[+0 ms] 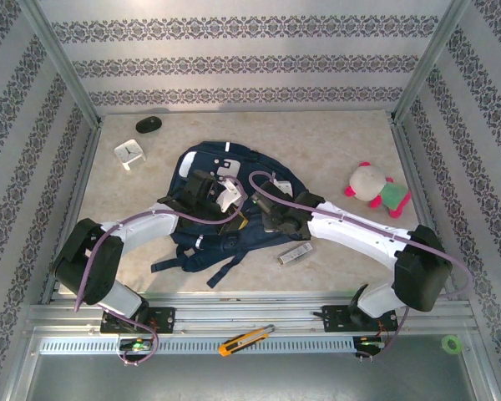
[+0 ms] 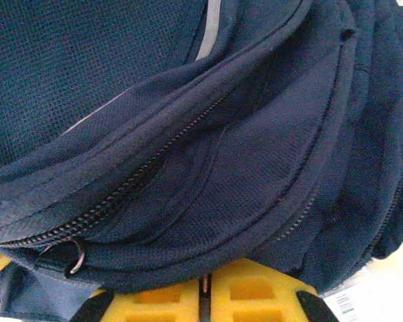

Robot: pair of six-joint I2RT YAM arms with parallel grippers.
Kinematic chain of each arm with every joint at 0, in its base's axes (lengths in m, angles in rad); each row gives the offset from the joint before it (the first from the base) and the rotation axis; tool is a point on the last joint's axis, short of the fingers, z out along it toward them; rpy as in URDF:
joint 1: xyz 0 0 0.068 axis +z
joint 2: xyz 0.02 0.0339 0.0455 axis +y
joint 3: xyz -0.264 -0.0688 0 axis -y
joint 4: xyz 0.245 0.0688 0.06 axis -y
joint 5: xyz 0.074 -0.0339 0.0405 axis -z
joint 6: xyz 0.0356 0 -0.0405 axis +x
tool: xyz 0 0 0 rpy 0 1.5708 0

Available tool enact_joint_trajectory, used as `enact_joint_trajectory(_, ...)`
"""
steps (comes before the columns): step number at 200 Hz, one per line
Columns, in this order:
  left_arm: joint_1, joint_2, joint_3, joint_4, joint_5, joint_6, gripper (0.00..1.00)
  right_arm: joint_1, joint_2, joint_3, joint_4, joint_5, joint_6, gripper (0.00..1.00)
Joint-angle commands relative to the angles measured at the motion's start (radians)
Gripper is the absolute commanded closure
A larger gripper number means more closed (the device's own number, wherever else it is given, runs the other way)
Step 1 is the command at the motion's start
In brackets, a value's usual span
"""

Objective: Pack books, pencil case, and school supplies into a backpack

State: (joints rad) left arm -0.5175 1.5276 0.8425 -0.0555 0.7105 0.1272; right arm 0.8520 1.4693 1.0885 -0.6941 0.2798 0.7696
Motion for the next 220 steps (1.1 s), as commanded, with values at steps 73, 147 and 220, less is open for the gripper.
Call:
enact_joint_trajectory(73, 0.094, -0.162, -0.029, -0.325, -0.170, 0.508, 1.00, -0.191, -0.235, -0.235, 0.242, -0.517, -0.405, 1.00)
enact_joint_trajectory(147, 0.038, -0.203, 0.015, -0.335, -0.168, 0.490, 0.33, -0.208, -0.208, -0.311, 0.424, -0.751, -0.437, 1.00)
enact_joint_trajectory(220, -0.142, -0.115, 0.069, -0.067, -0.275, 0.376, 0.57, -0.225, -0.206, -0.279, 0.373, -0.775, -0.432, 1.00)
